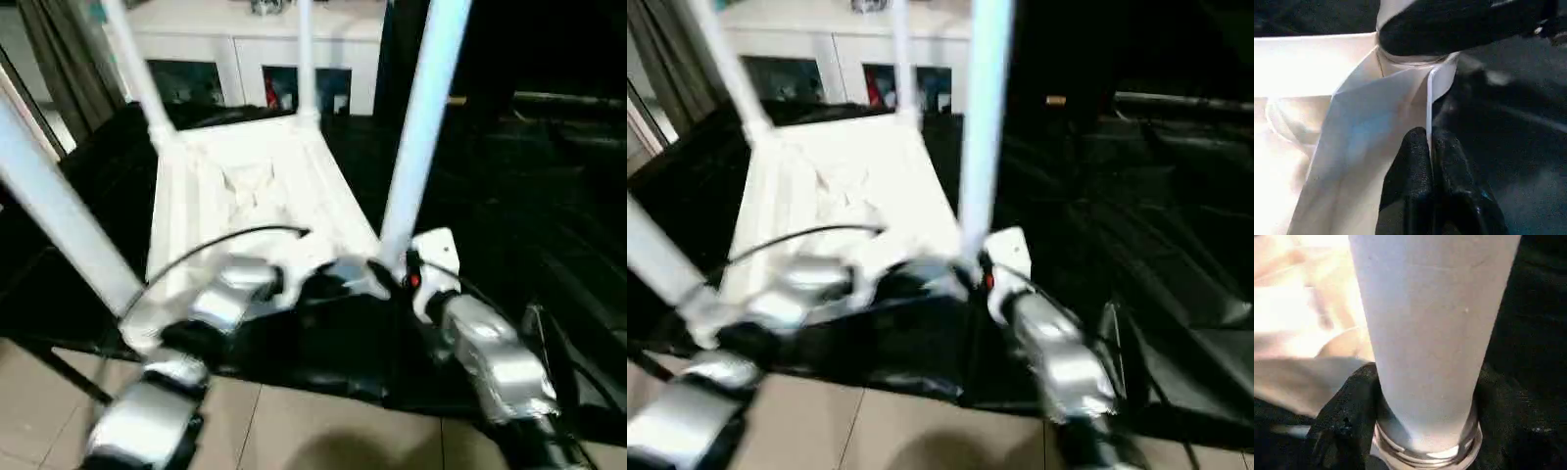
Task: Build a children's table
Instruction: Rotate leg to tighten
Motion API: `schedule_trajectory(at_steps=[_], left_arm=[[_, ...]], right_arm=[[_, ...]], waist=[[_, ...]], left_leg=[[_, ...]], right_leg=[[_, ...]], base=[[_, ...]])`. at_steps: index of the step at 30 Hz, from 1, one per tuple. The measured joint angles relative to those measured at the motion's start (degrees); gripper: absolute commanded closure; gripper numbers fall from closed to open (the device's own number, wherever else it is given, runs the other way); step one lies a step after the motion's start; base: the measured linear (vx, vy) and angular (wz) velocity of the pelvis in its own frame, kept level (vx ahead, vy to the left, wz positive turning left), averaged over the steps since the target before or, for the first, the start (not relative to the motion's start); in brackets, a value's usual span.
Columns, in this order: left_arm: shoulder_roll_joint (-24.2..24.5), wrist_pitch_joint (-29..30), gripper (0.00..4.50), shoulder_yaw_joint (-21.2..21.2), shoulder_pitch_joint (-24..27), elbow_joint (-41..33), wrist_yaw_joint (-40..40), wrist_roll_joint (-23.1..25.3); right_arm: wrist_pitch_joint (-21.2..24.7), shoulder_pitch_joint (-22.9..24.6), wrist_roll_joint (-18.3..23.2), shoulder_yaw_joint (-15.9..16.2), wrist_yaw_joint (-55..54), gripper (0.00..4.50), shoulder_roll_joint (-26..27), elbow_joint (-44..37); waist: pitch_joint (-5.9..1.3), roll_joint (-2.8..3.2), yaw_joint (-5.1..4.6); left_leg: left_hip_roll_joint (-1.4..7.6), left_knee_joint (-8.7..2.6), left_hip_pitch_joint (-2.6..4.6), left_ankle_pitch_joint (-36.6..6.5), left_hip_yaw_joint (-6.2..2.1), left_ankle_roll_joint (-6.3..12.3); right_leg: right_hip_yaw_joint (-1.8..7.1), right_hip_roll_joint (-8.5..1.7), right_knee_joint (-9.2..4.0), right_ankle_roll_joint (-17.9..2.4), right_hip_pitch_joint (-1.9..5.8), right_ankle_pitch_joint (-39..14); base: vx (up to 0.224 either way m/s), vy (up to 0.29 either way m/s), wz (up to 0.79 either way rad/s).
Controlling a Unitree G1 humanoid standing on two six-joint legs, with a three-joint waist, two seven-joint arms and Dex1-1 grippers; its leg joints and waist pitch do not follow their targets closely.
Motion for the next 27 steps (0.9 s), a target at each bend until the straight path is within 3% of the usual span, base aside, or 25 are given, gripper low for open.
schedule_trajectory(at_steps=[8, 9, 12, 17, 21, 27], left_arm=[[-3.04, 0.55, 4.5, 0.11, -2.3, 2.9, 4.74, 0.62], [-3.02, 0.54, 4.5, 0.14, -2.32, 2.89, 4.59, 0.62], [-2.33, 0.34, 4.5, 0.24, -2.17, 2.62, 2.48, 0.3], [1.84, -1.51, 4.5, 0.23, -0.02, 0.24, -5.76, -1.36], [5.47, -2.04, 4.5, -0.09, 2.58, -3.54, -15.91, -3.01], [9.2, -1.92, 4.5, -0.42, 4.32, -6.09, -23.53, -4.65]], right_arm=[[-1.68, -2.29, -0.92, -2.16, -5.11, 1.99, 2.0, 3.1], [-2.03, -2.2, -0.9, -2.23, -4.77, 1.64, 1.94, 3.12], [-2.77, -1.59, -0.29, -2.06, -0.99, 1.27, 0.33, 2.79], [-1.85, 0.87, 1.75, 1.59, 11.5, 0.94, -5.96, -1.59], [-1.18, 2.92, 2.17, 7.12, 22.79, 0.76, -14.01, -7.67], [0.46, 5.01, 4.79, 8.31, 33.66, 0.76, -20.03, -11.79]], waist=[[-0.15, 0.24, 0.2], [-0.15, 0.24, 0.21], [-0.12, 0.23, 0.18], [-0.11, 0.26, 0.23], [-0.1, 0.27, 0.89], [0.02, 0.09, 1.38]], left_leg=[[-0.01, -0.06, -0.21, -0.01, -0.02, 0.01], [-0.01, -0.06, -0.23, -0.01, -0.02, 0.02], [0.0, -0.07, -0.26, -0.01, -0.02, 0.01], [0.04, -0.15, -0.26, 0.0, -0.02, 0.02], [0.05, -0.13, -0.26, 0.0, -0.02, 0.02], [0.06, -0.05, -0.32, 0.0, 0.0, 0.02]], right_leg=[[-0.02, 0.0, -0.03, -0.09, -0.07, 0.04], [-0.02, 0.0, -0.03, -0.1, -0.09, 0.05], [-0.03, 0.0, -0.03, -0.11, -0.13, 0.05], [-0.07, 0.01, -0.01, -0.14, -0.18, 0.06], [-0.07, 0.0, -0.01, -0.12, -0.18, 0.05], [-0.05, -0.01, -0.01, -0.12, -0.26, 0.04]], base=[[0.0, 0.0, 0.0], [0.0, 0.0, 0.0], [0.0, 0.0, 0.0], [0.0, 0.0, 0.0], [0.0, 0.0, 0.0], [0.0, 0.0, 0.0]])
